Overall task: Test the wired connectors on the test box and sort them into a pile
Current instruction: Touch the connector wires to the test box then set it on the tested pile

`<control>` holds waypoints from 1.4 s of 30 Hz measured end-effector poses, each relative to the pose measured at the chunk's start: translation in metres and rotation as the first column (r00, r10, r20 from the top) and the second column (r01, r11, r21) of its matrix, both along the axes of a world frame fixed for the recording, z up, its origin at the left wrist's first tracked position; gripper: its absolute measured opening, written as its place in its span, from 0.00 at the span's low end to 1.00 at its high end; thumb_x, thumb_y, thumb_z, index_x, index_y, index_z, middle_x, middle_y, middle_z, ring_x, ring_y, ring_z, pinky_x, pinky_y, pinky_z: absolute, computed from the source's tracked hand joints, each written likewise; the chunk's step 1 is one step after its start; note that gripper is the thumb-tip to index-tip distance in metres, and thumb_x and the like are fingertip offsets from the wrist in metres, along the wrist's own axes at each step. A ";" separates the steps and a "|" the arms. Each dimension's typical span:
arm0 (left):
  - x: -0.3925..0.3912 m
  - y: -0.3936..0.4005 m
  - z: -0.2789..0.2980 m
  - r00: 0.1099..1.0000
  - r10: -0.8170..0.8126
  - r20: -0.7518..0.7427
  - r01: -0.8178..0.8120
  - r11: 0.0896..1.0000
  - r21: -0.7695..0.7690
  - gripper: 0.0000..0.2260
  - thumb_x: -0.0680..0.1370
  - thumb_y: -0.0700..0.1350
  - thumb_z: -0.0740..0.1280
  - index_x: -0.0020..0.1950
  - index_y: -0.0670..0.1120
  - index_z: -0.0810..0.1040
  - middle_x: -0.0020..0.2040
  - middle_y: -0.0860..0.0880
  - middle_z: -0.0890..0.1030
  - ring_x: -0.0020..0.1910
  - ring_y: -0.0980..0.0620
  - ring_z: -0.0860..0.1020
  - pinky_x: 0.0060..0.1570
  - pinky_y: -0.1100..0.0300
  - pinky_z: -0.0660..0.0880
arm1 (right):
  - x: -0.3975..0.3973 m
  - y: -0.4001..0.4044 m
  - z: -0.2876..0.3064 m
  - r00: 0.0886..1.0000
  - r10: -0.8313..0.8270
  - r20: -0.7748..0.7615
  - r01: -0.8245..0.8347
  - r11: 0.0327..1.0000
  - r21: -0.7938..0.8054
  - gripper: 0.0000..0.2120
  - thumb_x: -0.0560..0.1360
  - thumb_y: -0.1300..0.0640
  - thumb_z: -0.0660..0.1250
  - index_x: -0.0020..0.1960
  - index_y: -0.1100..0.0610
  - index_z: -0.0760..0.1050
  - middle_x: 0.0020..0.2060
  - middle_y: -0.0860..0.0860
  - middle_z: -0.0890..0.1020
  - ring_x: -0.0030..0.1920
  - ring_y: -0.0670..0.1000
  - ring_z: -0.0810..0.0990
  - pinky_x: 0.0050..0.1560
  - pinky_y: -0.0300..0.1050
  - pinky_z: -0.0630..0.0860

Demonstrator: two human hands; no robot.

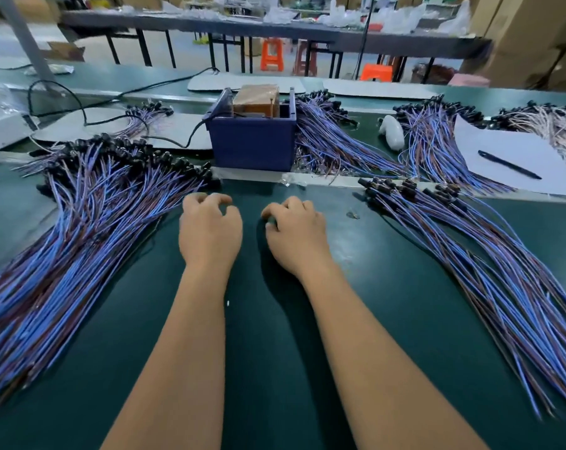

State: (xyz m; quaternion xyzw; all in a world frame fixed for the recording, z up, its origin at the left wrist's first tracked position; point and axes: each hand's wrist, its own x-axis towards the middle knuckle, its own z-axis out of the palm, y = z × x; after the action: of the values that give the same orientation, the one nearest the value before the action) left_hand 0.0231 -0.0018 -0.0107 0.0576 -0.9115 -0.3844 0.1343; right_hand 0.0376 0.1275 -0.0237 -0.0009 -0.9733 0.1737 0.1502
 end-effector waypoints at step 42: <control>0.004 0.024 0.016 0.837 -0.529 0.142 0.342 0.708 0.618 0.21 0.81 0.46 0.61 0.29 0.46 0.81 0.31 0.53 0.82 0.32 0.57 0.78 0.36 0.64 0.78 | 0.012 0.010 0.023 0.994 0.083 -0.077 -0.085 0.095 -0.992 0.10 0.84 0.61 0.55 0.62 0.62 0.70 0.42 0.53 0.84 0.38 0.50 0.80 0.42 0.45 0.76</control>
State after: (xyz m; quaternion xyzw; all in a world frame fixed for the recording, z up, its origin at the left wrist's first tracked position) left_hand 0.0268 0.0223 0.0049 -0.0654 -0.7503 -0.6451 -0.1290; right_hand 0.0497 0.1378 -0.0012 -0.0459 -0.6038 0.7893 0.1015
